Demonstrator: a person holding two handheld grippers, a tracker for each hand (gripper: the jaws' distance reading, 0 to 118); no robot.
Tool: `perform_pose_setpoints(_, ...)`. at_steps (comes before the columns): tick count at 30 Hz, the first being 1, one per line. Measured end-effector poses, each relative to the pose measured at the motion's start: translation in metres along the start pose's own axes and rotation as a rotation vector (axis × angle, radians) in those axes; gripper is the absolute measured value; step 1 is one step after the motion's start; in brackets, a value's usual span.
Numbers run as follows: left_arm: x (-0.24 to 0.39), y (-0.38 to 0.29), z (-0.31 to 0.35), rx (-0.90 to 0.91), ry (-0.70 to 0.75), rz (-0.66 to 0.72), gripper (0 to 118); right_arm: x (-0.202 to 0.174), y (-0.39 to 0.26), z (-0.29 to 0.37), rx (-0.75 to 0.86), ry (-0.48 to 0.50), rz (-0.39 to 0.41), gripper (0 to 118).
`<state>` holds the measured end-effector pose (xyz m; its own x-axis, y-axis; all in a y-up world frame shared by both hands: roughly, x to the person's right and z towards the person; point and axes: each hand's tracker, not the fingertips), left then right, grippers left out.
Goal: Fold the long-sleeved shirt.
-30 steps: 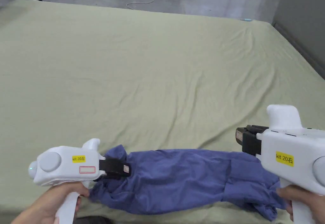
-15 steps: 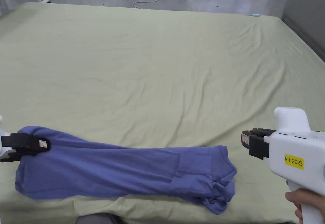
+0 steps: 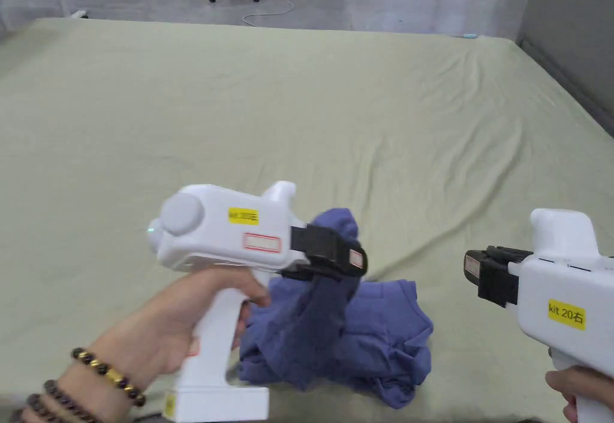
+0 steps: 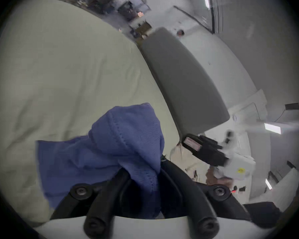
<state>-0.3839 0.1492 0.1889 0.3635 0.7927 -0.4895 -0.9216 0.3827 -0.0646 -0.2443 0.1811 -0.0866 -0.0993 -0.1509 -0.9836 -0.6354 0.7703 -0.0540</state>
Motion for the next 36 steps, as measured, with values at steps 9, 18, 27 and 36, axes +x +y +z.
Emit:
perform_pose_setpoints(9, -0.046, 0.004, -0.089, -0.021, 0.06, 0.18, 105, 0.034, -0.023, 0.028, -0.001, -0.034, -0.062, 0)
perform_pose_setpoints(18, -0.005, -0.04, 0.056, 0.442, 0.218, -0.057, 19, 0.035, -0.031, 0.026, -0.006, -0.037, -0.105, 0)
perform_pose_setpoints(27, -0.011, -0.12, -0.081, 0.244, 0.64, -0.301, 0, 0.024, -0.033, 0.026, -0.021, -0.02, -0.098, 0)
perform_pose_setpoints(36, 0.033, -0.123, -0.176, 0.154, 0.457, -0.343, 0, 0.036, -0.039, 0.031, -0.043, -0.082, -0.113, 0)
